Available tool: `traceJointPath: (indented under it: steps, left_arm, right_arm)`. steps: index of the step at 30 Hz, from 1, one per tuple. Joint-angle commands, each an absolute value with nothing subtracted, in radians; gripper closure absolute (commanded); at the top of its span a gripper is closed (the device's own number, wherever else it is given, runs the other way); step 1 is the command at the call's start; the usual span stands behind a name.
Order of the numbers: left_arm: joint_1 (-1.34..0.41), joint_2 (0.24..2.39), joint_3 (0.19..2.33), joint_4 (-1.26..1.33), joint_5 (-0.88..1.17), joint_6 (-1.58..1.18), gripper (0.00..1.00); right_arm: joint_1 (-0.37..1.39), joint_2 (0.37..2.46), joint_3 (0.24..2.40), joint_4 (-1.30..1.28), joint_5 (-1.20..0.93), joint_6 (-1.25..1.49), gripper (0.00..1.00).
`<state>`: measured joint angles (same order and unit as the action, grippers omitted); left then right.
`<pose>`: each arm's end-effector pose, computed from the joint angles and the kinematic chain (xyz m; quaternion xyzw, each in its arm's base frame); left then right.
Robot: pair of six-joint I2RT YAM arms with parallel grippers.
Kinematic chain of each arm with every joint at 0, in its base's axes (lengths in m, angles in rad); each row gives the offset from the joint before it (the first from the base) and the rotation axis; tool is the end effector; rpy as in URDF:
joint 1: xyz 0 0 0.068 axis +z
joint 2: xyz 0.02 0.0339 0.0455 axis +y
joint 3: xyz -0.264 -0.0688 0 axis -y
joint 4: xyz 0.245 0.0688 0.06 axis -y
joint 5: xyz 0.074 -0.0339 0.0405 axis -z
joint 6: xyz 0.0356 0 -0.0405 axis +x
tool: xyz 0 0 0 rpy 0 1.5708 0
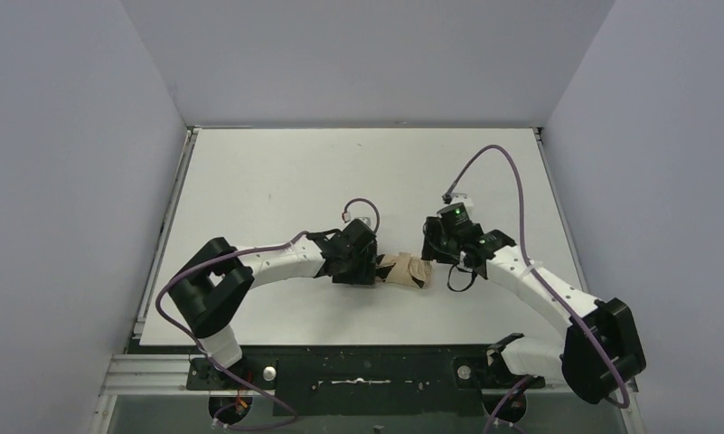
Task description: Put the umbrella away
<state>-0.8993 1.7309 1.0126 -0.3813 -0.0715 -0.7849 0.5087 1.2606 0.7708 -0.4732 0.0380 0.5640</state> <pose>0.2109 -0.2613 0.1605 0.0472 0.9706 -0.1509 0.1813 0.2159 0.1188 0.2126 0.0321 0.9535 0.1373 0.2664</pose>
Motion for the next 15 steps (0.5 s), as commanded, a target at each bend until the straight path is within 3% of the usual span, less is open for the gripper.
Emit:
traceJointPath:
  steps: [1,5,15]
  left_arm:
    - [-0.889,1.654,0.956,-0.322,-0.045,-0.703,0.39]
    - [-0.87,1.64,0.967,-0.281,-0.006,-0.662,0.33]
    - [-0.804,1.73,1.081,-0.233,0.132,-0.531,0.37]
  right_arm:
    - [0.455,1.139,0.775,-0.541,0.17,0.592,0.45]
    - [0.437,1.121,0.773,-0.613,0.167,0.588,0.43]
    - [0.439,1.256,0.715,-0.572,0.042,0.587,0.51]
